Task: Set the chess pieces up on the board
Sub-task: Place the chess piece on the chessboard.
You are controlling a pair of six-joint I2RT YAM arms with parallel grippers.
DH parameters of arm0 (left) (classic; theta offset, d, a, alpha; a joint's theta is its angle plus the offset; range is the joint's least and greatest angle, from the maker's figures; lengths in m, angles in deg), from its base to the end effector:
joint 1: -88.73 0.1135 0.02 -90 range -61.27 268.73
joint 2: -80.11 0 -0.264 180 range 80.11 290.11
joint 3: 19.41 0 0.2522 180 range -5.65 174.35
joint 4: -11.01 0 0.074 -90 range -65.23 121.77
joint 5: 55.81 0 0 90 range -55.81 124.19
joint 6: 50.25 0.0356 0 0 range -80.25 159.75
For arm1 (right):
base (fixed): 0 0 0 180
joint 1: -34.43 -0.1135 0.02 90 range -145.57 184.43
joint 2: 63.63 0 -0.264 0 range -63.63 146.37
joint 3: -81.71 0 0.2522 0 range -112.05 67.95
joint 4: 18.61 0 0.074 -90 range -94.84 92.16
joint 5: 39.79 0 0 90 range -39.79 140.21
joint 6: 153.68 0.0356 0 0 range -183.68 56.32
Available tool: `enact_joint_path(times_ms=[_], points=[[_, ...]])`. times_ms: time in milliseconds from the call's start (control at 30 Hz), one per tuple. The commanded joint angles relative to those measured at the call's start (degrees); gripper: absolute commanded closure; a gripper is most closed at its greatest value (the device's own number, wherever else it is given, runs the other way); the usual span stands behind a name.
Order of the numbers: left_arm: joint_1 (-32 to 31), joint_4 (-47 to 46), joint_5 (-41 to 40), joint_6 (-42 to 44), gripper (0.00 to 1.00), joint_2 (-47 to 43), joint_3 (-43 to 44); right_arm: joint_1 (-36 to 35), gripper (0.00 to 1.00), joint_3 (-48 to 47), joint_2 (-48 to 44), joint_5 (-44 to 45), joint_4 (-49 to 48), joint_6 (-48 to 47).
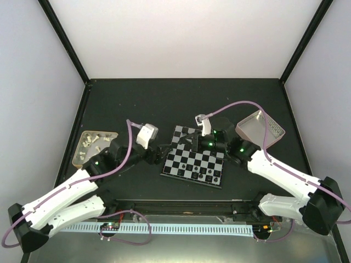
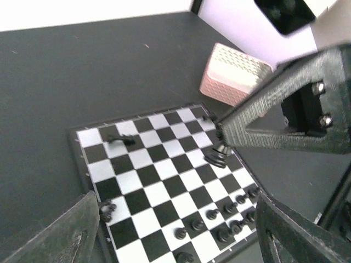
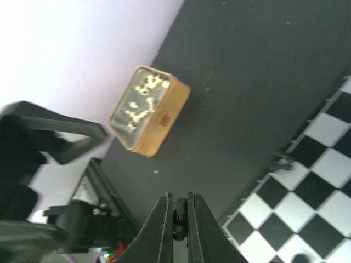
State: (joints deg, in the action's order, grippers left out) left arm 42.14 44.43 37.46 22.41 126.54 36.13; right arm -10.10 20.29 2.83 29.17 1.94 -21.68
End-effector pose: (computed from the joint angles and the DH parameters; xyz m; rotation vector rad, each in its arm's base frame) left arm 0.1270 -0.1372 0.2996 0.5620 2.0020 -0.7609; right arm 0.1782 0.1932 0.2871 -0.3108 2.2292 1.2673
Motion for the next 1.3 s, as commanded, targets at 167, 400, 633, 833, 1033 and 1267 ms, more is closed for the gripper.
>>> enact_joint_path(times_ms=[167,400,633,833,1033,1267], points=[[-0.2,-1.0,-17.4,-3.4,0.19,-13.0,-3.2,-0.2,0.99,4.3,-3.5,17.1,6.3,-7.5],[-0.1,0.5,-19.8,-1.7,0.14,-21.2,-3.6,-2.8,0.99,4.3,-2.9,20.8,6.8,-8.5],[-0.1,5.7,-21.0,-0.9,0.12,-24.2,-2.4,-7.3,0.99,2.5,-1.9,29.6,11.0,-8.1],[-0.1,15.4,-23.7,-3.3,0.12,-27.0,-1.5,-10.2,0.99,-0.5,-1.6,38.3,18.4,-6.0],[-0.2,18.5,-23.6,-6.7,0.11,-29.1,-1.5,-12.7,0.99,-1.6,-1.2,42.4,19.4,-4.1],[-0.1,17.8,-21.8,-6.7,0.10,-29.1,-1.6,-14.6,0.99,-2.5,-1.0,44.7,18.9,-3.4]])
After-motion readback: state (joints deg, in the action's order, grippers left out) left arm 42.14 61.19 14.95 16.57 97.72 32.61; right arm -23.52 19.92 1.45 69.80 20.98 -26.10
